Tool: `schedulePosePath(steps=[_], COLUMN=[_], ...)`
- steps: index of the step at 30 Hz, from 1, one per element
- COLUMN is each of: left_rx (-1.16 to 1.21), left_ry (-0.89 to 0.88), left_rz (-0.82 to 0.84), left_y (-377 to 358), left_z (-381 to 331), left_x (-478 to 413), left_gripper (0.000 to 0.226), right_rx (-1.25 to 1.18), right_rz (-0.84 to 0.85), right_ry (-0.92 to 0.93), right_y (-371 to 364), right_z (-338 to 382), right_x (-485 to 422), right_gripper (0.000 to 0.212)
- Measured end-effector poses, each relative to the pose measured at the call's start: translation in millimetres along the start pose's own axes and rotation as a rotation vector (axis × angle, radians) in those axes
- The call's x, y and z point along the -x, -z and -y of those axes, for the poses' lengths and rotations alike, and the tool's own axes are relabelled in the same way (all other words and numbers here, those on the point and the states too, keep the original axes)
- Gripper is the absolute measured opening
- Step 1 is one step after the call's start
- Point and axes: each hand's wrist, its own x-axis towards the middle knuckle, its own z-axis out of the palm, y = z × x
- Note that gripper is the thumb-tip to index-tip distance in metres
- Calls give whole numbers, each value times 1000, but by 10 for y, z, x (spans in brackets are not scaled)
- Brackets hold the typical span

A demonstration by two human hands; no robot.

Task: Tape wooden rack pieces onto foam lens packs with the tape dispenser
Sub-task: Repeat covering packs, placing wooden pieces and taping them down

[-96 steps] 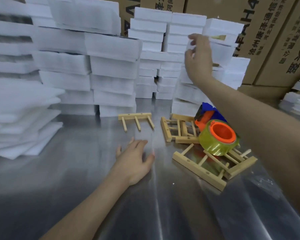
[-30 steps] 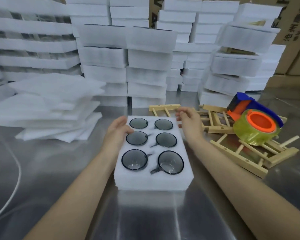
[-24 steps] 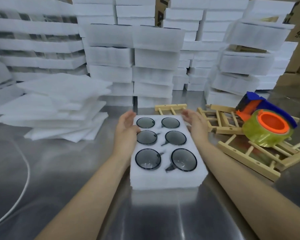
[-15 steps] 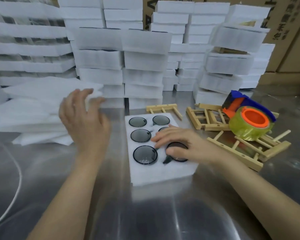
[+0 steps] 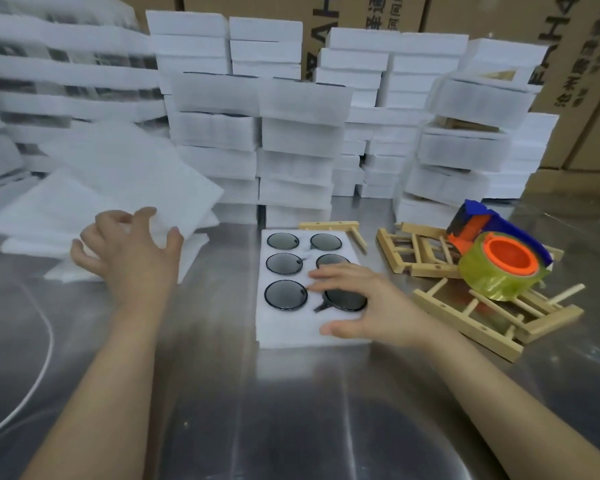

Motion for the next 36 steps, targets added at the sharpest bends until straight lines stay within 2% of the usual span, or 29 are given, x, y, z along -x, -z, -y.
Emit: schedulePosePath(steps=[5,10,14,18,20,22,24,26,28,31,34,36], left_rx=[4,-3,28,326,459,657,797,794,798,959,1028,961], left_ry=[-13,-37,-81,-65,-214,-491,-657,-707,-721,-627,-229,21], left_rz=[51,-25,-47,-214,-303,-210,24,258,393,428,445,502], left_y=[-56,-71,-15,185,311,379,402,373,316,265,171,61], left_z=[6,14,-47,-200,-352,-530,-692,-781,-802,-795,-801,-793], left_x=[5,-19,-49,-90,-52,37,217,402,520,540,534,537], left_gripper=[71,53,27,9,11,17,23,19,20,25,31,15], right_rx=[56,47,52,48,-138,-615,-1012,-1203,-1209,-931,-823,-732], right_rz=[17,20,17,38,-7,-171,-327,-429,-490,-408,-358,-356], right_ry=[21,29,41,45,-2,-161,-262,-317,-414,-602,-622,-612], right_y=[-26,-41,-48,-43,-40,-15,27,79,128,142,139,121], right_z=[-80,-121,-127,-113,-83,-50,-121,-213,-268,-345,-351,-287], right_x=[-1,-3,-6,16,-5,-46,-94,-89,-65,-44,-24,-24], right_gripper=[55,54,54,49,36,33,39,43,31,23,30,36])
